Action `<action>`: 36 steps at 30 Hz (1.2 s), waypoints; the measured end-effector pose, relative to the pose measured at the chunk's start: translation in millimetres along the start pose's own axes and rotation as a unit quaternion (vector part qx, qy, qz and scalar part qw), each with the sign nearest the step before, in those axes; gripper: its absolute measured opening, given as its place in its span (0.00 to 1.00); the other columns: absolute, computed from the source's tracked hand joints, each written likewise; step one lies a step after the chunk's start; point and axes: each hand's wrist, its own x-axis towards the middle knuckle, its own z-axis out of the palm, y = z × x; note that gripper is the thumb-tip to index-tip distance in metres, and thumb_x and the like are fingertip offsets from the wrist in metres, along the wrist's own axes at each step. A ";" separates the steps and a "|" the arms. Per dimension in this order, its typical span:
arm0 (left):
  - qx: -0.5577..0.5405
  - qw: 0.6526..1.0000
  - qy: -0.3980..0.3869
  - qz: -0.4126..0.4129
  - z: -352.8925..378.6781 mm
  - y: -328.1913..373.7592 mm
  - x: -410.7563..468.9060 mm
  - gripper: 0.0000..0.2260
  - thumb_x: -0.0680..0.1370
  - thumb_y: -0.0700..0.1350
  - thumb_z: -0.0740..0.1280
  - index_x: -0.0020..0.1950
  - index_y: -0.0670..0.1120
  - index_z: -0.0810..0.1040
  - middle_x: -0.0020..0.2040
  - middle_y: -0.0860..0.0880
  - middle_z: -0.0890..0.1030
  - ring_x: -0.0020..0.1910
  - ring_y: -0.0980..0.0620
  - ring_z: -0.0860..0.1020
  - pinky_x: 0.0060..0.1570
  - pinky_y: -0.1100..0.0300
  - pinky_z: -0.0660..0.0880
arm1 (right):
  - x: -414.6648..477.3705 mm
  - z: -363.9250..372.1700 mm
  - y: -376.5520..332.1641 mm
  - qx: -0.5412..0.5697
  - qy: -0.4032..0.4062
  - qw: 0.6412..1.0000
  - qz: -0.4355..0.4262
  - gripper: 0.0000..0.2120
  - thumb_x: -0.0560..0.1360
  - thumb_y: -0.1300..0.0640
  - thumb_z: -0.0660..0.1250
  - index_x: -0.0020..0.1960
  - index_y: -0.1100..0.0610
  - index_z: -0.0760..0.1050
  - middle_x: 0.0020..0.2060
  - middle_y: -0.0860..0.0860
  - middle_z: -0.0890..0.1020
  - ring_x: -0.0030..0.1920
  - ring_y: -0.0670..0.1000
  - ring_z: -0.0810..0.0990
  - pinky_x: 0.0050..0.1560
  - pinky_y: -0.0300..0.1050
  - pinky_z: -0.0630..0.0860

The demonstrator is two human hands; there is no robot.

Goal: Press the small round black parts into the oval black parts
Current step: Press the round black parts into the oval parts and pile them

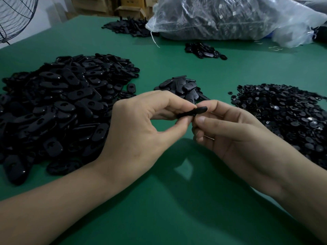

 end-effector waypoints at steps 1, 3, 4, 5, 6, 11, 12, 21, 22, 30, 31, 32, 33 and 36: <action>0.004 1.000 0.001 0.003 -0.1 0.4 -0.1 0.08 0.74 0.37 0.77 0.51 0.48 0.86 0.47 0.55 0.87 0.46 0.59 0.86 0.50 0.67 0.81 | 0.1 -0.2 0.6 0.006 0.000 1.000 -0.001 0.10 0.67 0.63 0.73 0.48 0.56 0.83 0.40 0.53 0.82 0.37 0.47 0.78 0.42 0.37 0.78; 0.008 1.000 0.004 0.005 -0.6 0.8 -0.2 0.08 0.74 0.36 0.77 0.51 0.47 0.86 0.47 0.55 0.87 0.46 0.60 0.86 0.50 0.66 0.81 | 0.1 -0.6 1.5 0.011 -0.002 1.000 -0.001 0.10 0.68 0.64 0.73 0.49 0.57 0.82 0.40 0.54 0.82 0.37 0.48 0.78 0.43 0.37 0.78; 0.011 1.000 0.006 0.007 -1.0 0.9 -0.1 0.08 0.74 0.36 0.77 0.51 0.47 0.86 0.47 0.55 0.87 0.46 0.60 0.86 0.50 0.66 0.81 | 0.1 -0.7 1.8 0.013 -0.002 1.000 -0.001 0.10 0.69 0.65 0.73 0.50 0.57 0.82 0.40 0.54 0.82 0.37 0.48 0.78 0.43 0.38 0.78; 0.018 1.000 0.007 0.011 -1.2 1.2 -0.1 0.08 0.74 0.36 0.77 0.51 0.46 0.86 0.47 0.55 0.87 0.46 0.60 0.85 0.50 0.66 0.81 | 0.0 -0.7 1.8 0.014 -0.003 1.000 0.000 0.10 0.68 0.64 0.73 0.49 0.57 0.82 0.40 0.53 0.82 0.36 0.48 0.78 0.43 0.38 0.78; 0.026 0.999 0.006 0.018 -1.5 1.4 -0.1 0.08 0.74 0.36 0.77 0.51 0.46 0.86 0.47 0.54 0.87 0.46 0.60 0.85 0.50 0.66 0.81 | -0.1 -0.7 1.6 0.014 -0.004 1.000 0.001 0.10 0.67 0.64 0.73 0.49 0.56 0.82 0.40 0.53 0.82 0.36 0.47 0.78 0.43 0.38 0.78; 0.079 0.994 0.005 0.080 -4.1 1.3 0.2 0.07 0.75 0.36 0.76 0.52 0.43 0.87 0.47 0.51 0.86 0.46 0.57 0.84 0.51 0.63 0.81 | 0.2 -1.5 0.9 0.014 -0.010 1.000 0.015 0.10 0.68 0.64 0.72 0.49 0.57 0.82 0.39 0.52 0.82 0.35 0.47 0.79 0.43 0.39 0.79; 0.087 0.992 0.006 0.092 -4.8 0.8 0.4 0.07 0.76 0.36 0.76 0.52 0.43 0.87 0.46 0.51 0.86 0.46 0.57 0.84 0.51 0.63 0.80 | 0.2 -1.8 0.8 0.017 -0.013 1.000 0.019 0.11 0.67 0.64 0.72 0.49 0.57 0.82 0.39 0.52 0.82 0.35 0.47 0.79 0.43 0.39 0.79; 0.126 0.980 0.003 0.153 -6.8 -1.1 2.1 0.04 0.78 0.37 0.74 0.52 0.41 0.87 0.48 0.50 0.86 0.47 0.57 0.83 0.52 0.67 0.77 | 1.9 -5.9 1.4 0.041 -0.033 0.998 0.034 0.12 0.65 0.64 0.74 0.49 0.56 0.83 0.39 0.52 0.83 0.35 0.48 0.80 0.42 0.40 0.80; 0.130 0.979 0.005 0.160 -7.1 -1.3 2.3 0.04 0.79 0.37 0.74 0.52 0.41 0.87 0.48 0.50 0.86 0.47 0.57 0.83 0.52 0.67 0.77 | 1.9 -6.4 1.2 0.042 -0.038 0.998 0.035 0.12 0.65 0.64 0.74 0.49 0.56 0.83 0.39 0.52 0.83 0.35 0.48 0.80 0.43 0.41 0.80; 0.158 0.969 0.004 0.191 -8.2 -5.2 2.6 0.04 0.81 0.39 0.72 0.52 0.42 0.87 0.47 0.49 0.86 0.46 0.54 0.84 0.44 0.57 0.80 | 1.9 -5.6 1.8 0.041 -0.042 0.998 0.039 0.10 0.66 0.63 0.73 0.46 0.55 0.83 0.37 0.52 0.82 0.35 0.48 0.80 0.44 0.42 0.80; 0.158 0.969 0.003 0.190 -8.2 -5.9 2.8 0.04 0.81 0.40 0.72 0.52 0.42 0.87 0.47 0.49 0.85 0.45 0.53 0.84 0.43 0.56 0.80 | 0.9 -4.4 1.6 0.037 -0.040 0.998 0.032 0.09 0.67 0.63 0.73 0.45 0.54 0.83 0.37 0.51 0.82 0.35 0.48 0.79 0.45 0.42 0.80; 0.158 0.969 0.002 0.188 -8.2 -6.5 2.9 0.04 0.81 0.40 0.72 0.53 0.42 0.87 0.47 0.49 0.85 0.46 0.54 0.84 0.43 0.56 0.80 | -0.1 -3.3 1.3 0.034 -0.038 0.998 0.026 0.08 0.67 0.63 0.73 0.44 0.54 0.82 0.37 0.52 0.81 0.35 0.48 0.79 0.45 0.42 0.80; 0.158 0.970 0.000 0.185 -8.1 -6.7 3.1 0.04 0.81 0.40 0.72 0.53 0.42 0.87 0.47 0.49 0.85 0.46 0.54 0.83 0.44 0.56 0.79 | -1.0 -2.1 0.9 0.030 -0.035 0.999 0.020 0.08 0.68 0.63 0.73 0.43 0.53 0.81 0.37 0.52 0.81 0.35 0.49 0.79 0.45 0.42 0.80; 0.152 0.974 -0.004 0.165 -6.2 -6.2 3.1 0.04 0.80 0.39 0.73 0.54 0.43 0.86 0.48 0.50 0.85 0.46 0.56 0.82 0.47 0.61 0.79 | -2.9 0.5 -0.7 0.007 -0.020 1.000 -0.003 0.07 0.69 0.65 0.71 0.42 0.54 0.77 0.36 0.54 0.80 0.35 0.50 0.78 0.44 0.41 0.79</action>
